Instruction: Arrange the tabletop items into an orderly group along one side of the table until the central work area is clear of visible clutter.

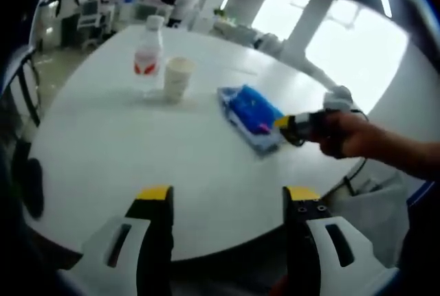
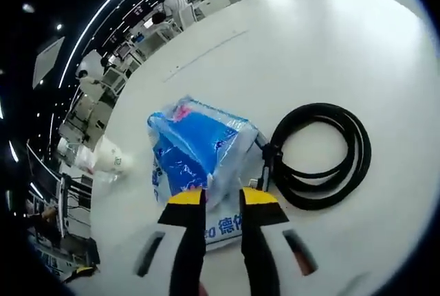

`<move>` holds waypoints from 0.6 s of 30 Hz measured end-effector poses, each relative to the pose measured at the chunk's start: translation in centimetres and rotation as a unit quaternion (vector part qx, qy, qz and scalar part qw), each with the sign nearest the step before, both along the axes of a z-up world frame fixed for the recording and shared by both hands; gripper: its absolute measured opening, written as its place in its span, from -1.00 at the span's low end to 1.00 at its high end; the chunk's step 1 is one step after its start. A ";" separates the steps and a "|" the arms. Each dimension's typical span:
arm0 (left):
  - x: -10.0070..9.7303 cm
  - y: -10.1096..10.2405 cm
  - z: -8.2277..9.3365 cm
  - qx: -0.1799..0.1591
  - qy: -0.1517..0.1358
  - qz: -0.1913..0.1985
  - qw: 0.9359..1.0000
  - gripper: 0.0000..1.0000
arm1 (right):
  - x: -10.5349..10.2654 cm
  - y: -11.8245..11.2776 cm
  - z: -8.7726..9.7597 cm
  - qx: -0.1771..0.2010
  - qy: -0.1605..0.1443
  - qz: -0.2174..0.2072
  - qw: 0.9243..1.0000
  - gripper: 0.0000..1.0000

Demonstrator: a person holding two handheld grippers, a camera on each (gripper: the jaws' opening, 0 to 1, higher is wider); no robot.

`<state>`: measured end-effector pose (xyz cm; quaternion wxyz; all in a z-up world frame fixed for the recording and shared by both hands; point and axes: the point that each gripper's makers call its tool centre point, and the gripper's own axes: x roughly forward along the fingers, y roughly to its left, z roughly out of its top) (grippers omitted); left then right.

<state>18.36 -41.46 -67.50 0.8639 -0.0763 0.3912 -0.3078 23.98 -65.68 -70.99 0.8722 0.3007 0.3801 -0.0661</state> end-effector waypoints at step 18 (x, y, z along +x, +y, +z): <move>-0.3 0.1 -0.5 0.009 0.007 -0.004 1.000 0.20 | 1.5 -2.4 0.9 -0.006 -0.052 0.008 0.999 -0.99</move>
